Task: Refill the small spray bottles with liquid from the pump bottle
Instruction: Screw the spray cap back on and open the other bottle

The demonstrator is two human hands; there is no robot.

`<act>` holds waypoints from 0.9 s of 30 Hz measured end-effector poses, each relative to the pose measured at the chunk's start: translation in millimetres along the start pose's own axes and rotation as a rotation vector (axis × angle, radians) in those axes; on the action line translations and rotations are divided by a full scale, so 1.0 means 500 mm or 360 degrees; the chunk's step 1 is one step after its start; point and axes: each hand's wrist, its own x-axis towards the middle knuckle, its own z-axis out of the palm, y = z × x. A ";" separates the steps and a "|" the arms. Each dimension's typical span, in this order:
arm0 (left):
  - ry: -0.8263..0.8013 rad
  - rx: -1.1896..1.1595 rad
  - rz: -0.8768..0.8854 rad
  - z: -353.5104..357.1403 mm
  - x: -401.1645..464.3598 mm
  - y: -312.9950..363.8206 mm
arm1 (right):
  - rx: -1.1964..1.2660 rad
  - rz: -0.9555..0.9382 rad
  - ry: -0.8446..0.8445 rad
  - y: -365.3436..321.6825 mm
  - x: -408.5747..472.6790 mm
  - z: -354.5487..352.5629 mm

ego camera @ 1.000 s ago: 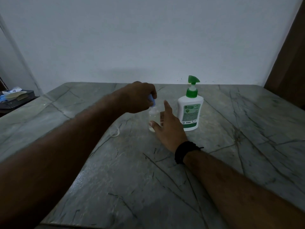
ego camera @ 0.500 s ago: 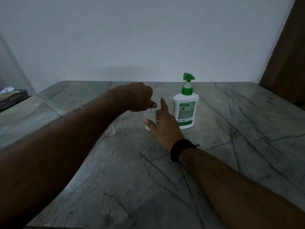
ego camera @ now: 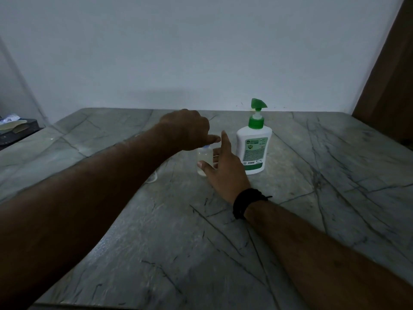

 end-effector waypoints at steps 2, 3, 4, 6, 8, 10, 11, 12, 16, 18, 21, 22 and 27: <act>-0.0148 -0.0080 0.0082 -0.007 0.001 -0.001 | 0.0002 0.0013 -0.0013 0.001 0.002 0.000; -0.0219 -0.0138 0.0129 -0.011 0.001 -0.002 | 0.0004 0.0016 -0.0018 0.002 0.002 0.000; -0.0271 -0.0209 0.0175 -0.016 0.000 -0.004 | 0.0007 0.0014 -0.0018 0.001 0.002 0.001; -0.0347 -0.0368 0.0239 -0.023 -0.005 -0.007 | 0.0014 -0.0003 -0.0013 0.001 0.002 0.002; -0.0394 -0.0449 0.0267 -0.024 -0.011 -0.007 | 0.0012 -0.0015 -0.0007 0.003 0.001 0.002; -0.0403 -0.0522 0.0252 -0.019 -0.012 -0.011 | 0.0009 0.0000 -0.0012 0.004 0.001 0.002; -0.0370 -0.0537 0.0214 -0.017 -0.011 -0.013 | 0.0013 0.0006 -0.0013 0.004 0.002 0.003; -0.0306 -0.0505 0.0168 -0.015 -0.010 -0.015 | 0.0017 0.0008 -0.0010 0.005 0.003 0.004; -0.0192 -0.0448 0.0052 -0.010 -0.003 -0.021 | 0.0035 0.0015 -0.0011 0.002 0.002 0.002; -0.0259 -0.0538 0.0137 -0.010 -0.004 -0.021 | 0.0029 0.0017 -0.0026 -0.001 0.002 0.000; -0.0362 -0.0660 0.0219 -0.017 -0.011 -0.019 | 0.0024 0.0024 -0.0031 -0.002 0.002 -0.001; -0.0345 -0.0673 0.0211 -0.018 -0.012 -0.020 | 0.0025 0.0025 -0.0038 -0.002 0.001 -0.001; -0.0090 -0.0446 0.0048 -0.023 -0.013 -0.022 | 0.0027 0.0010 -0.0032 -0.003 0.000 -0.002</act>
